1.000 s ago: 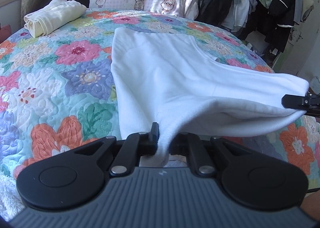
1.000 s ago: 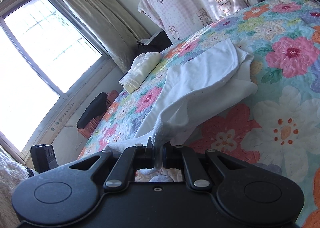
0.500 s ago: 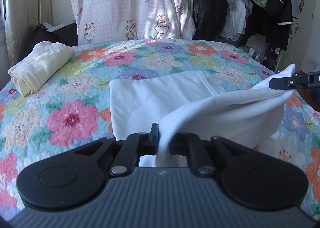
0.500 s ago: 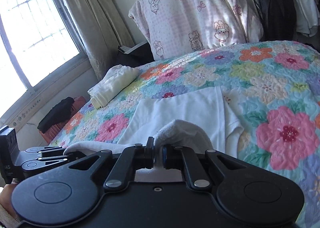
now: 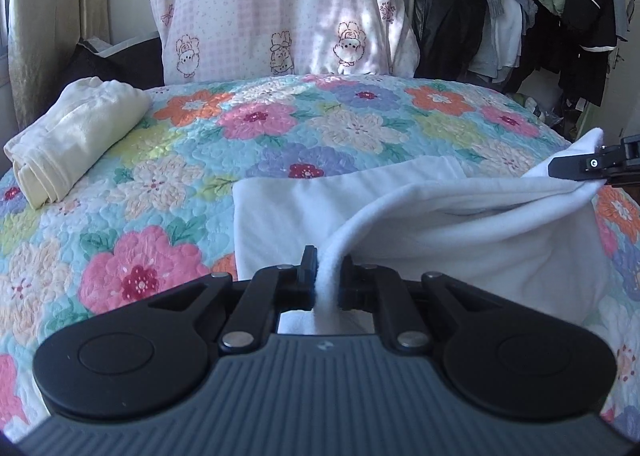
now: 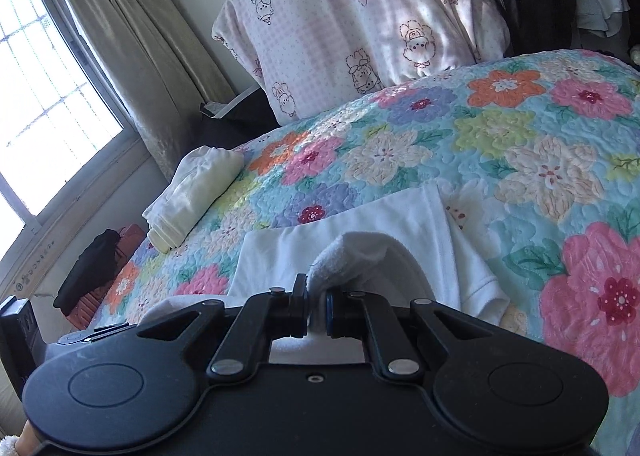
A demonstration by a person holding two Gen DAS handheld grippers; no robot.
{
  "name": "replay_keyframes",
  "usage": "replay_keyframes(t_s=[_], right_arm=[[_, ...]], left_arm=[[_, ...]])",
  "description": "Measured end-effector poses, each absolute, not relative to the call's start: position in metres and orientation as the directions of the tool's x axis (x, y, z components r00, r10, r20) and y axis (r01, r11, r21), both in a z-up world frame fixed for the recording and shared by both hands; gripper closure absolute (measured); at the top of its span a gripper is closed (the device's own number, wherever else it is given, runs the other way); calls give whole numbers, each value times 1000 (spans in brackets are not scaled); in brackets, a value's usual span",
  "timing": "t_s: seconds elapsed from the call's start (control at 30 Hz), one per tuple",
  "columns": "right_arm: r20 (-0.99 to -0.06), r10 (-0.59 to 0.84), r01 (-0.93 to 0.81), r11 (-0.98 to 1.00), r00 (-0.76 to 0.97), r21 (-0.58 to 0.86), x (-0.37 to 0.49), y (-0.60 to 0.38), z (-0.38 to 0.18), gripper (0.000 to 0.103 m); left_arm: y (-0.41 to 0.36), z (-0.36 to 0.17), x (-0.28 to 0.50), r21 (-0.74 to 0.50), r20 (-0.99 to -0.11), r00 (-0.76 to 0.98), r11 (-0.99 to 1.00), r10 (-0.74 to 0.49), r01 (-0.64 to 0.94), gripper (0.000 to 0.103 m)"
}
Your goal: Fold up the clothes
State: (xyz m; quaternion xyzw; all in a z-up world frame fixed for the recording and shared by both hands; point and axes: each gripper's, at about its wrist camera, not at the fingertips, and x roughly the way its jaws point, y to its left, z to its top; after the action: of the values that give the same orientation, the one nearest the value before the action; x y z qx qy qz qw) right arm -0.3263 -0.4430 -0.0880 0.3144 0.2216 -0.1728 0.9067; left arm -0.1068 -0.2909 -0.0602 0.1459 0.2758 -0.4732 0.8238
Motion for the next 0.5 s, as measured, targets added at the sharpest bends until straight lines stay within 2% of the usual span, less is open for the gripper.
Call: replay_keyframes(t_s=[0.2, 0.47, 0.5], right_arm=[[-538, -222, 502, 736, 813, 455, -295, -467, -90, 93], [-581, -213, 538, 698, 786, 472, -264, -500, -108, 93], [-575, -227, 542, 700, 786, 465, -259, -504, -105, 93]], left_arm=[[-316, -75, -74, -139, -620, 352, 539, -702, 831, 93], [-356, -66, -37, -55, -670, 333, 492, -663, 869, 93], [-367, -64, -31, -34, -690, 325, 477, -647, 878, 89]])
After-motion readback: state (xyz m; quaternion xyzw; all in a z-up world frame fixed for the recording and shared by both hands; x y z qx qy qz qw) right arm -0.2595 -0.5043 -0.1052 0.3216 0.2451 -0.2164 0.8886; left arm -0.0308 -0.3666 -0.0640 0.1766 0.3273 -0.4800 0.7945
